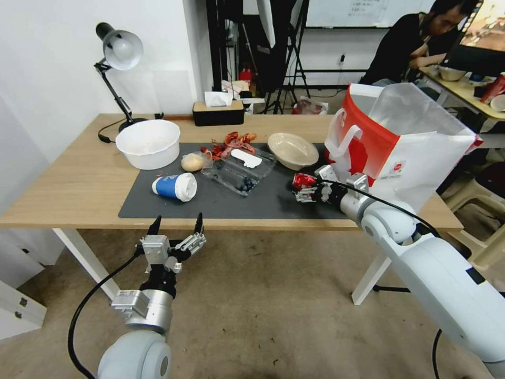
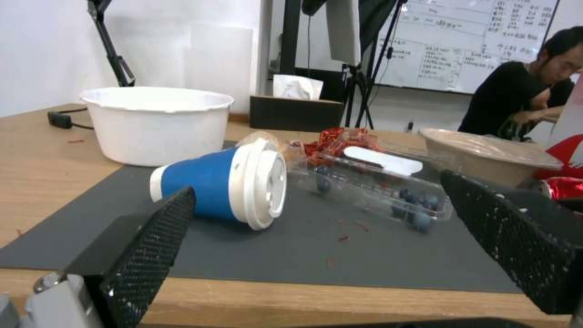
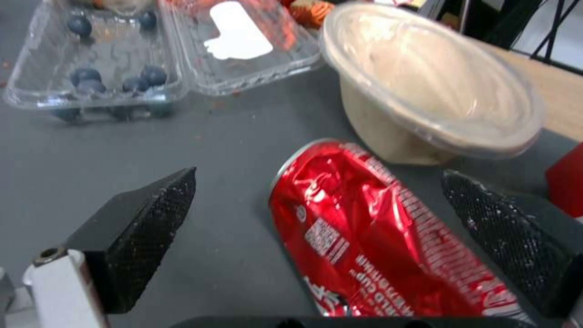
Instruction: Pick up the trash from the table and place it into the takeout bag.
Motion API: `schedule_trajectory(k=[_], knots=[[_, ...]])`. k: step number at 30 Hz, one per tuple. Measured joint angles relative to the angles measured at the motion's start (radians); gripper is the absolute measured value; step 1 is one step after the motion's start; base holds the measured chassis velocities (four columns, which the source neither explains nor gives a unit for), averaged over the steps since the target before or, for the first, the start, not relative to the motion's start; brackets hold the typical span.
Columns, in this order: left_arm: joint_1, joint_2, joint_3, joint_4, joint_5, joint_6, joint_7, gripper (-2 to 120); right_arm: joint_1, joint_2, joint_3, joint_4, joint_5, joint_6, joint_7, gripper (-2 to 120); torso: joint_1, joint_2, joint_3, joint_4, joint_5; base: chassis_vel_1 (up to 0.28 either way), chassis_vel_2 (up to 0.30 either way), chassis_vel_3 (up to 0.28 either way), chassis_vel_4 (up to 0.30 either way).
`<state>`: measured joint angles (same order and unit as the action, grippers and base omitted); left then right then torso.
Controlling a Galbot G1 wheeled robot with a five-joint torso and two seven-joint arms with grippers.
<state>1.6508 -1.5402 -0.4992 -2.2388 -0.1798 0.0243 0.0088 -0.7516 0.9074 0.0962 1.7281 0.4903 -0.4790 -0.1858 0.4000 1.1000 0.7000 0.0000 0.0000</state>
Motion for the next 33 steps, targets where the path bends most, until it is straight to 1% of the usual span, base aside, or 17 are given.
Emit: schedule_trajectory(k=[8, 11, 12, 13, 14, 15, 16, 17, 18, 22, 23, 25, 27, 28, 30, 32, 33], knots=[[-0.001, 0.002, -0.002, 0.004, -0.001, -0.003, -0.002, 100, 0.015, 0.007, -0.008, -0.016, -0.010, -0.039, 0.014, 100, 0.000, 0.000, 0.000, 0.0000, 0.0000, 0.000, 0.000, 0.000, 0.000], [-0.002, 0.002, -0.002, 0.006, -0.001, -0.004, -0.003, 100, 0.016, 0.009, -0.011, -0.011, -0.019, -0.077, 0.026, 86, 0.000, 0.000, 0.000, 0.0000, 0.0000, 0.000, 0.000, 0.000, 0.000], [-0.002, 0.002, -0.002, 0.006, -0.001, -0.004, -0.003, 100, 0.016, 0.009, -0.011, -0.011, -0.019, -0.077, 0.026, 86, 0.000, 0.000, 0.000, 0.0000, 0.0000, 0.000, 0.000, 0.000, 0.000], [-0.003, 0.002, -0.002, 0.007, -0.002, -0.004, -0.003, 100, 0.014, 0.010, -0.013, -0.008, -0.020, -0.082, 0.029, 81, 0.000, 0.000, 0.000, 0.0000, -0.0001, 0.000, 0.000, 0.000, 0.000], [-0.003, 0.002, -0.002, 0.007, -0.002, -0.004, -0.003, 100, 0.014, 0.010, -0.013, -0.008, -0.020, -0.082, 0.029, 81, 0.000, 0.000, 0.000, 0.0000, -0.0001, 0.000, 0.000, 0.000, 0.000], [-0.004, 0.002, -0.002, 0.007, -0.002, -0.004, -0.003, 100, 0.012, 0.010, -0.015, -0.005, -0.021, -0.084, 0.033, 76, 0.000, 0.000, 0.000, -0.0001, 0.0000, 0.000, 0.000, 0.000, 0.000], [-0.005, 0.002, -0.002, 0.010, -0.002, -0.007, -0.005, 100, 0.002, 0.011, -0.014, 0.002, -0.022, -0.086, 0.042, 59, 0.000, 0.000, 0.000, -0.0002, -0.0003, 0.000, 0.000, 0.000, 0.000], [-0.005, 0.002, -0.002, 0.010, -0.002, -0.007, -0.005, 100, 0.002, 0.011, -0.014, 0.002, -0.022, -0.086, 0.042, 59, 0.000, 0.000, 0.000, -0.0002, -0.0003, 0.000, 0.000, 0.000, 0.000], [-0.005, 0.003, -0.003, 0.012, -0.002, -0.012, -0.006, 100, -0.005, 0.010, -0.012, 0.008, -0.021, -0.086, 0.044, 52, 0.000, 0.000, 0.000, -0.0002, -0.0003, 0.000, 0.000, 0.000, 0.000], [-0.005, 0.004, -0.003, 0.013, -0.002, -0.013, -0.008, 100, -0.013, 0.009, -0.011, 0.011, -0.020, -0.086, 0.047, 43, 0.000, 0.000, 0.000, -0.0003, -0.0004, 0.000, 0.000, 0.000, 0.000], [-0.005, 0.004, -0.003, 0.013, -0.002, -0.014, -0.008, 100, -0.016, 0.009, -0.010, 0.012, -0.020, -0.086, 0.047, 39, 0.000, 0.000, 0.000, -0.0003, -0.0004, 0.000, 0.000, 0.000, 0.000], [-0.004, 0.003, -0.002, 0.013, -0.002, -0.014, -0.009, 100, -0.019, 0.008, -0.010, 0.014, -0.020, -0.087, 0.048, 37, 0.000, 0.000, 0.000, -0.0003, -0.0004, 0.000, 0.000, 0.000, 0.000], [-0.003, 0.003, -0.002, 0.013, -0.002, -0.016, -0.009, 100, -0.025, 0.008, -0.010, 0.020, -0.006, -0.097, 0.054, 30, 0.000, 0.000, 0.000, -0.0003, -0.0002, 0.000, 0.000, 0.000, 0.000], [-0.003, 0.003, -0.002, 0.013, -0.002, -0.016, -0.009, 100, -0.025, 0.008, -0.010, 0.020, -0.006, -0.097, 0.054, 30, 0.000, 0.000, 0.000, -0.0003, -0.0002, 0.000, 0.000, 0.000, 0.000], [-0.001, 0.003, -0.002, 0.013, -0.002, -0.019, -0.009, 100, -0.032, 0.009, -0.010, 0.029, 0.022, -0.111, 0.075, 23, 0.000, 0.000, 0.000, -0.0001, -0.0002, 0.000, 0.000, 0.000, 0.000], [-0.001, 0.003, -0.002, 0.013, -0.002, -0.019, -0.009, 100, -0.033, 0.009, -0.010, 0.030, 0.026, -0.116, 0.081, 23, 0.000, 0.000, 0.000, -0.0001, -0.0001, 0.000, 0.000, 0.000, 0.000], [0.000, 0.003, -0.001, 0.013, -0.002, -0.021, -0.010, 100, -0.037, 0.009, -0.009, 0.034, 0.037, -0.123, 0.090, 17, 0.000, 0.000, 0.000, 0.0000, 0.0000, 0.000, 0.000, 0.000, 0.000]])
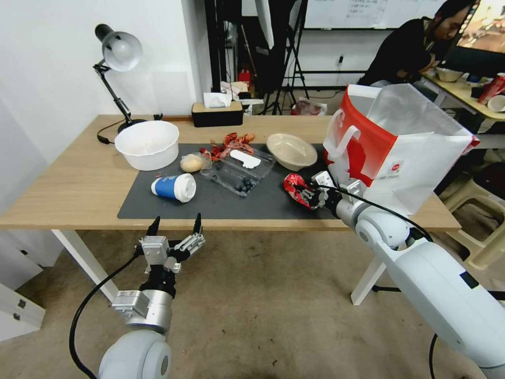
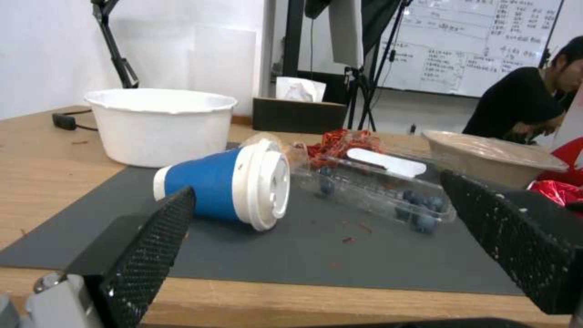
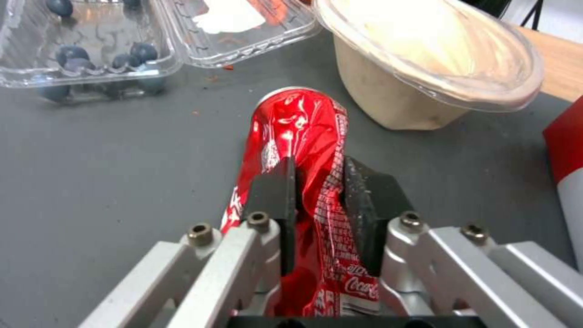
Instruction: Pick up the trash from the table and place it into the takeout bag.
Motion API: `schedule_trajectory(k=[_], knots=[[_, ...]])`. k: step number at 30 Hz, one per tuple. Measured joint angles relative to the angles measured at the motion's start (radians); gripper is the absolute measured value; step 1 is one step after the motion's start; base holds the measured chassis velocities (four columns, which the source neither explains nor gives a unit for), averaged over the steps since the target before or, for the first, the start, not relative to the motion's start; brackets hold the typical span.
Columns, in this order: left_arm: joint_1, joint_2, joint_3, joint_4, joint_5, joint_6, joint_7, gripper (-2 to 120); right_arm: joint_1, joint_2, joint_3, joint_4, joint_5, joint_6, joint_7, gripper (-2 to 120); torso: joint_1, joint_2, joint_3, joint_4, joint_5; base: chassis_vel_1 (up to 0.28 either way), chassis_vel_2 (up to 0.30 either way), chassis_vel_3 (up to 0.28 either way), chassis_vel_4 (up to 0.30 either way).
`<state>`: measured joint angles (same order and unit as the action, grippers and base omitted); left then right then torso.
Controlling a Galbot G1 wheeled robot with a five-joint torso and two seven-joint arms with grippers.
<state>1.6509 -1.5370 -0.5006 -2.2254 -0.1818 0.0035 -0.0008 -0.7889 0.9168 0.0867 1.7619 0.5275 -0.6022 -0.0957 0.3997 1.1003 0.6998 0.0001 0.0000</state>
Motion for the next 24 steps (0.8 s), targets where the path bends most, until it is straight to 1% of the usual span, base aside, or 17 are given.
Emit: schedule_trajectory(k=[4, 11, 14, 16, 17, 19, 20, 21, 23, 24], knots=[[0.002, 0.000, 0.001, 0.000, 0.001, -0.003, 0.000, 100, -0.010, 0.002, 0.001, 0.009, 0.020, -0.020, 0.027, 10, 0.000, 0.000, 0.000, 0.0005, 0.0001, 0.000, 0.000, 0.000, 0.000], [0.002, 0.000, 0.005, 0.000, 0.003, -0.004, -0.001, 100, -0.024, 0.004, 0.011, 0.027, 0.057, -0.026, 0.071, 9, 0.000, 0.000, 0.000, 0.0006, 0.0003, 0.000, 0.000, 0.000, 0.000], [0.002, 0.001, 0.006, 0.002, 0.003, -0.004, -0.001, 100, -0.029, 0.004, 0.020, 0.044, 0.083, -0.025, 0.090, 9, 0.000, -0.001, 0.000, 0.0002, 0.0004, 0.000, 0.000, 0.000, 0.000], [0.002, 0.003, 0.007, 0.003, 0.003, -0.004, -0.001, 100, -0.035, 0.003, 0.036, 0.077, 0.138, -0.009, 0.116, 8, 0.001, -0.001, 0.001, -0.0007, 0.0008, 0.000, 0.000, 0.000, 0.000], [0.002, 0.003, 0.008, 0.003, 0.004, -0.004, -0.001, 100, -0.035, 0.002, 0.050, 0.099, 0.169, -0.001, 0.128, 8, 0.001, -0.001, 0.001, -0.0007, 0.0011, 0.000, 0.000, 0.000, 0.000], [0.002, 0.003, 0.008, 0.003, 0.004, -0.004, -0.001, 100, -0.035, 0.002, 0.057, 0.111, 0.182, 0.005, 0.134, 7, 0.001, -0.001, 0.001, -0.0006, 0.0009, 0.000, 0.000, 0.000, 0.000], [0.001, 0.004, 0.008, 0.003, 0.004, -0.004, -0.001, 100, -0.033, 0.000, 0.082, 0.145, 0.224, 0.025, 0.145, 7, 0.001, -0.001, 0.001, -0.0001, -0.0003, 0.000, 0.000, 0.000, 0.000], [0.001, 0.005, 0.008, 0.003, 0.004, -0.004, -0.001, 100, -0.030, -0.002, 0.100, 0.164, 0.246, 0.039, 0.149, 7, 0.001, -0.001, 0.001, -0.0001, -0.0002, 0.000, 0.000, 0.000, 0.000], [0.001, 0.006, 0.008, 0.003, 0.004, -0.004, -0.001, 100, -0.028, -0.003, 0.110, 0.173, 0.258, 0.046, 0.152, 7, 0.001, -0.001, 0.001, -0.0001, -0.0001, 0.000, 0.000, 0.000, 0.000], [0.000, 0.006, 0.008, 0.003, 0.004, -0.004, -0.001, 100, -0.016, -0.010, 0.135, 0.197, 0.301, 0.078, 0.162, 7, 0.001, -0.001, 0.000, -0.0003, -0.0003, 0.000, 0.000, 0.000, 0.000]])
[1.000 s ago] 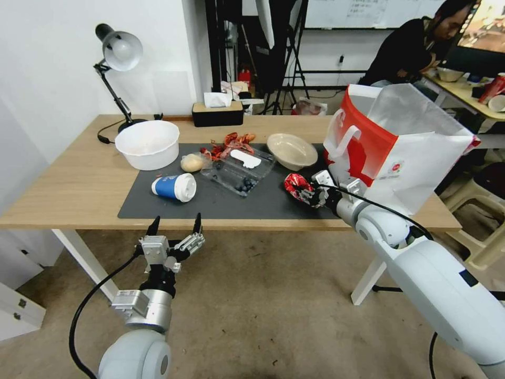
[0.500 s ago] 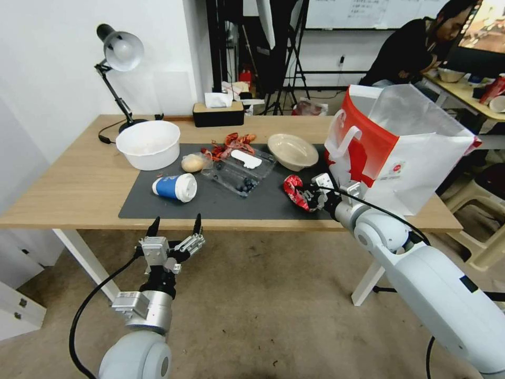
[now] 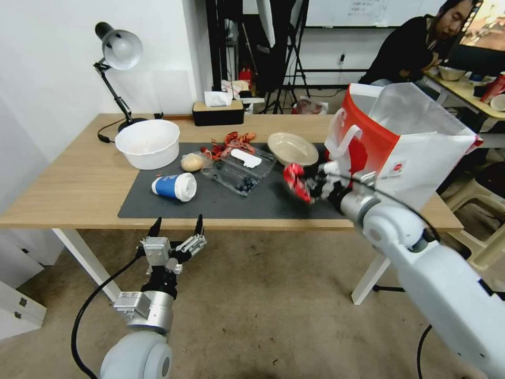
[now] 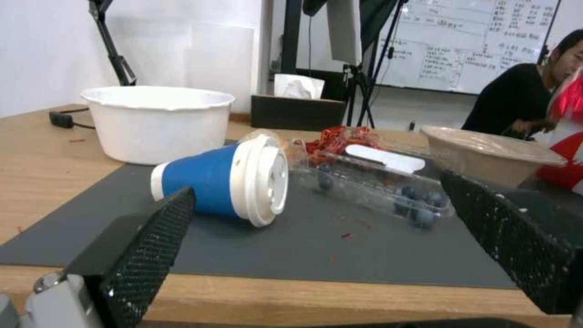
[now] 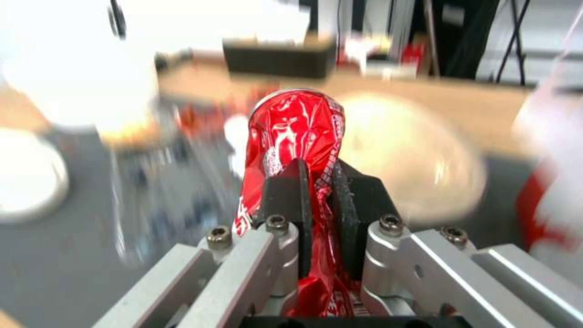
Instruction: Pick up the trash from the table and place it into the takeout bag.
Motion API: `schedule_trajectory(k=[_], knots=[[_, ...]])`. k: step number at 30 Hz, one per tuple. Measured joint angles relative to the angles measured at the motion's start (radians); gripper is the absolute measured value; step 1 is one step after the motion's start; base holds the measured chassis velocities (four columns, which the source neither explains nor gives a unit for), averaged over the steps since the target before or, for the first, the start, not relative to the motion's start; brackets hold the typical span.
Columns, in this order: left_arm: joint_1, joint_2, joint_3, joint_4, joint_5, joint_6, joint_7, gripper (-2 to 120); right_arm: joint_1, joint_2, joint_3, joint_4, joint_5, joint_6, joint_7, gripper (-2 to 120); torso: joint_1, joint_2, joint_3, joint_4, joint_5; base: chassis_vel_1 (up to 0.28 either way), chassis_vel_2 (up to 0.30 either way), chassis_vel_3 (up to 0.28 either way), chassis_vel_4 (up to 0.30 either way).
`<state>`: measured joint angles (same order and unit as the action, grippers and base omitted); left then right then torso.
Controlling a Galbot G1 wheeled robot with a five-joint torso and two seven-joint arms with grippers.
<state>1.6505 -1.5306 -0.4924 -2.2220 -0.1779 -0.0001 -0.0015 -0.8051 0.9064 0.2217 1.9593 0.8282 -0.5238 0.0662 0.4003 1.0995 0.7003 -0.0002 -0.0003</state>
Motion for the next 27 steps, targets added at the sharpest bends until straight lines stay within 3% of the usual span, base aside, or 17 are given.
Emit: schedule_trajectory(k=[6, 11, 14, 15, 18, 20, 22, 27], knots=[[0.000, -0.002, 0.002, 0.002, 0.003, 0.000, 0.000, 100, 0.039, -0.011, 0.082, 0.048, 0.108, 0.082, -0.001, 7, 0.000, 0.000, 0.000, 0.0001, 0.0004, 0.000, 0.000, 0.000, 0.000], [0.002, -0.002, 0.001, 0.002, 0.005, 0.000, 0.001, 100, 0.141, -0.032, 0.158, 0.064, 0.162, 0.108, 0.074, 7, 0.000, 0.000, 0.000, 0.0002, 0.0002, 0.000, 0.000, 0.000, 0.000], [0.003, -0.004, 0.002, 0.001, 0.005, 0.000, 0.001, 100, 0.224, -0.058, 0.183, 0.035, 0.151, 0.053, 0.208, 7, 0.000, 0.000, 0.000, 0.0004, 0.0003, 0.000, 0.000, 0.000, 0.000], [0.003, -0.004, 0.002, 0.001, 0.005, 0.000, 0.001, 100, 0.224, -0.058, 0.183, 0.035, 0.151, 0.053, 0.208, 7, 0.000, 0.000, 0.000, 0.0004, 0.0003, 0.000, 0.000, 0.000, 0.000], [0.005, -0.007, 0.002, 0.001, 0.006, -0.003, 0.002, 100, 0.268, -0.089, 0.200, -0.005, 0.096, -0.085, 0.350, 7, 0.000, 0.000, 0.000, 0.0001, 0.0004, 0.000, 0.000, 0.000, 0.000], [0.005, -0.007, 0.002, 0.001, 0.006, -0.003, 0.002, 100, 0.269, -0.090, 0.201, -0.007, 0.091, -0.098, 0.356, 7, 0.000, 0.001, 0.000, 0.0000, 0.0005, 0.000, 0.000, 0.000, 0.000], [0.005, -0.007, 0.002, 0.000, 0.006, -0.004, 0.002, 100, 0.266, -0.094, 0.212, -0.022, 0.059, -0.182, 0.395, 7, 0.000, 0.001, 0.000, 0.0001, 0.0005, 0.000, 0.000, 0.000, 0.000], [0.006, -0.006, 0.001, -0.001, 0.007, -0.004, 0.002, 100, 0.249, -0.088, 0.218, -0.026, 0.047, -0.213, 0.407, 25, 0.000, 0.000, 0.000, 0.0003, 0.0004, 0.000, 0.000, 0.000, 0.000]])
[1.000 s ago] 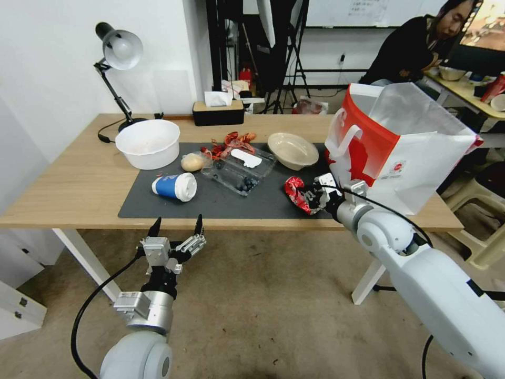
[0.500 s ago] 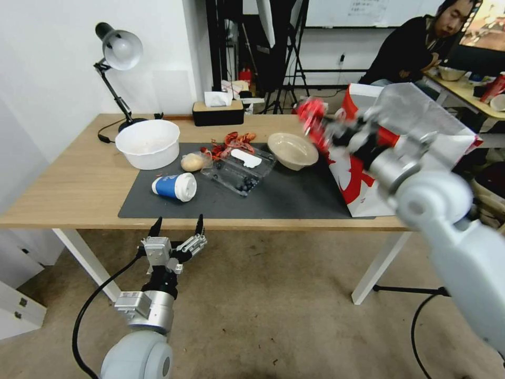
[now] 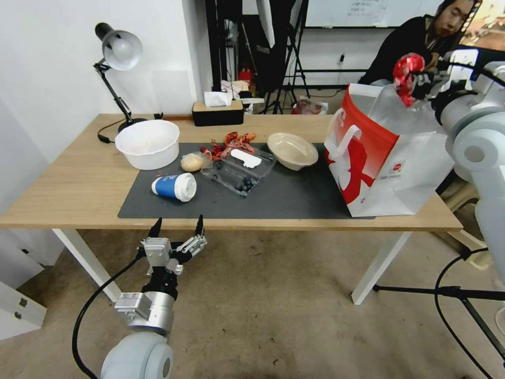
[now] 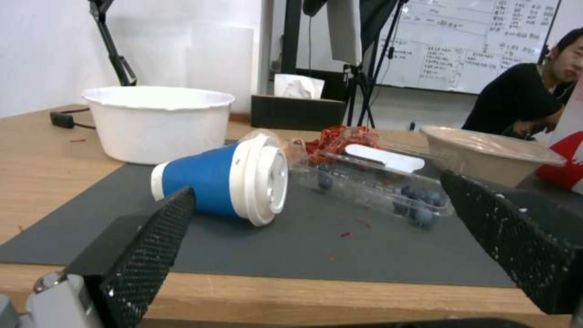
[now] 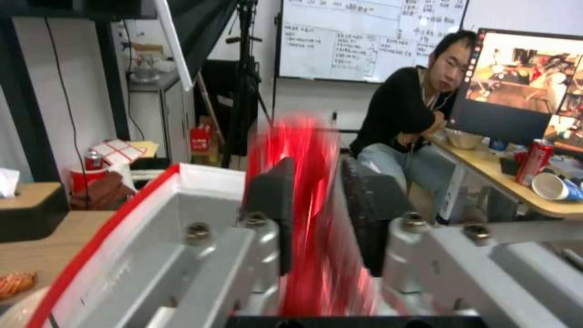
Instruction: Pick up the trash from the table and place it into the takeout bag.
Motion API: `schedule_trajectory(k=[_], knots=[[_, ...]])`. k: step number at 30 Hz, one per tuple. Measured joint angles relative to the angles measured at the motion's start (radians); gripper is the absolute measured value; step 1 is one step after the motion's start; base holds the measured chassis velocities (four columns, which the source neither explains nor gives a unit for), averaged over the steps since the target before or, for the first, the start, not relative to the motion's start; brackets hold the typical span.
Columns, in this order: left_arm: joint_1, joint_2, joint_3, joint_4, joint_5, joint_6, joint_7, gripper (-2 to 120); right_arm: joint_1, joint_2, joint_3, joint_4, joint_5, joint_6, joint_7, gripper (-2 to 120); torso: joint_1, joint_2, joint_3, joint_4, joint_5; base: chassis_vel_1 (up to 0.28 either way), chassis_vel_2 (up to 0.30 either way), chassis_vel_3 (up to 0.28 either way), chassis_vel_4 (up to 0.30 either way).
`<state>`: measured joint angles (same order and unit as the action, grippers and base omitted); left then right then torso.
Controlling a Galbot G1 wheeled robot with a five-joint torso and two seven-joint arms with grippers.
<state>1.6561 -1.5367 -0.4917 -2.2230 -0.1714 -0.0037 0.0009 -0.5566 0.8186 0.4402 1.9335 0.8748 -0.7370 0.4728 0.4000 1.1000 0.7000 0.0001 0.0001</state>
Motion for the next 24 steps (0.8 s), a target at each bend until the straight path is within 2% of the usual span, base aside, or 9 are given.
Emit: schedule_trajectory(k=[2, 7, 9, 10, 13, 15, 18, 23, 24], knots=[[0.000, 0.000, 0.000, 0.000, 0.000, 0.000, 0.000, 100, -0.003, 0.000, 0.000, 0.000, -0.001, 0.000, 0.000, 28, 0.000, 0.000, 0.000, 0.0000, 0.0000, 0.000, 0.000, 0.000, 0.000], [0.001, 0.002, -0.001, -0.001, 0.000, 0.000, 0.000, 100, -0.013, 0.000, 0.003, 0.000, -0.007, 0.002, -0.006, 48, 0.000, 0.000, 0.000, 0.0000, -0.0001, 0.000, 0.000, 0.000, 0.000], [0.000, 0.003, -0.001, -0.001, 0.000, 0.000, 0.000, 100, -0.022, 0.000, 0.009, 0.009, 0.039, 0.091, -0.040, 59, 0.000, 0.000, 0.000, -0.0001, 0.0000, 0.000, 0.000, 0.000, 0.000], [0.000, 0.003, -0.001, -0.001, 0.000, 0.000, 0.000, 100, -0.022, 0.000, 0.009, 0.009, 0.039, 0.091, -0.040, 59, 0.000, 0.000, 0.000, -0.0001, 0.0000, 0.000, 0.000, 0.000, 0.000], [-0.003, 0.003, -0.001, -0.001, 0.000, 0.001, 0.000, 100, -0.063, -0.006, 0.027, 0.045, 0.115, 0.268, -0.185, 72, 0.000, 0.000, 0.000, 0.0001, -0.0003, 0.000, 0.000, 0.000, 0.000], [-0.003, 0.003, -0.001, 0.000, 0.000, 0.000, 0.000, 100, -0.069, -0.007, 0.029, 0.049, 0.119, 0.284, -0.199, 72, 0.000, 0.000, 0.000, 0.0002, -0.0003, 0.000, 0.000, 0.000, 0.000], [-0.004, 0.003, -0.001, 0.000, -0.001, 0.001, 0.000, 100, -0.124, -0.011, 0.044, 0.085, 0.137, 0.384, -0.285, 89, 0.000, 0.000, 0.000, 0.0000, -0.0003, 0.000, 0.000, 0.000, 0.000], [-0.004, 0.005, -0.002, 0.002, -0.001, 0.001, 0.000, 100, -0.216, -0.011, 0.059, 0.141, 0.133, 0.448, -0.340, 99, 0.000, 0.000, 0.000, 0.0000, -0.0003, 0.000, 0.000, 0.000, 0.000], [-0.004, 0.006, -0.002, 0.003, -0.002, 0.001, 0.000, 100, -0.284, -0.008, 0.065, 0.175, 0.110, 0.476, -0.361, 100, 0.000, 0.000, 0.000, -0.0002, -0.0001, 0.000, 0.000, 0.000, 0.000]])
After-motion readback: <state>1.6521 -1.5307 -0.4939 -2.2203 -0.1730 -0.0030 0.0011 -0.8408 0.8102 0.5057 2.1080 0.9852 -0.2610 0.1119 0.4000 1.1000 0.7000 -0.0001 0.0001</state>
